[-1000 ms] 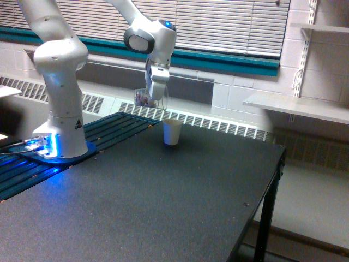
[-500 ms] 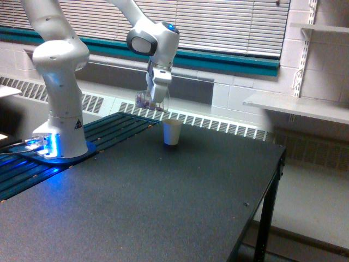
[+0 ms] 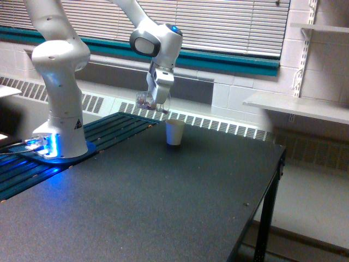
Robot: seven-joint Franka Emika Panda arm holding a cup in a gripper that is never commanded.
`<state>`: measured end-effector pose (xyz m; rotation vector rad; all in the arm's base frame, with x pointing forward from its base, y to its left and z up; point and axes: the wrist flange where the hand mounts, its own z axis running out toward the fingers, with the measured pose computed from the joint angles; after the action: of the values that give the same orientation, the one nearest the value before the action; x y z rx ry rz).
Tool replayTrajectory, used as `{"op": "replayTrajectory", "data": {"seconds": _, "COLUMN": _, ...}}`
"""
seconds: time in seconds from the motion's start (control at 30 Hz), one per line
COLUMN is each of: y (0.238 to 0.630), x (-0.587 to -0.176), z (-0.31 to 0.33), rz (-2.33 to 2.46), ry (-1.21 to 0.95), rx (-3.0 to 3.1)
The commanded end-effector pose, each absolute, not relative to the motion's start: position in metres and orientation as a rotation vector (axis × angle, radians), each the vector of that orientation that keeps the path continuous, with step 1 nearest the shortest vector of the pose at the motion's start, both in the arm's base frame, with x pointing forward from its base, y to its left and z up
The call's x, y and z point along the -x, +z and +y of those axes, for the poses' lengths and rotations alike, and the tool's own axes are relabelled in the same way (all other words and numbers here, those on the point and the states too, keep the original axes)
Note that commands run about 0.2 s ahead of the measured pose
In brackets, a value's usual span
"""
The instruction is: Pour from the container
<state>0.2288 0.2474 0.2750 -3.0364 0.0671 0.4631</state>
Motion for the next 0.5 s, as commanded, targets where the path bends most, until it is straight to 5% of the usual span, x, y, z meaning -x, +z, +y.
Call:
{"op": "replayTrajectory", "data": {"seconds": 0.03, "y": 0.2754, "x": -0.2276, "z": 0.2483, "rz": 0.03, "ry": 0.478, "rx": 3.042}}
{"op": "replayTrajectory", "data": {"seconds": 0.5, "y": 0.2761, "x": -0.2324, "z": 0.2421, "rz": 0.024, "ry": 0.485, "rx": 3.055}}
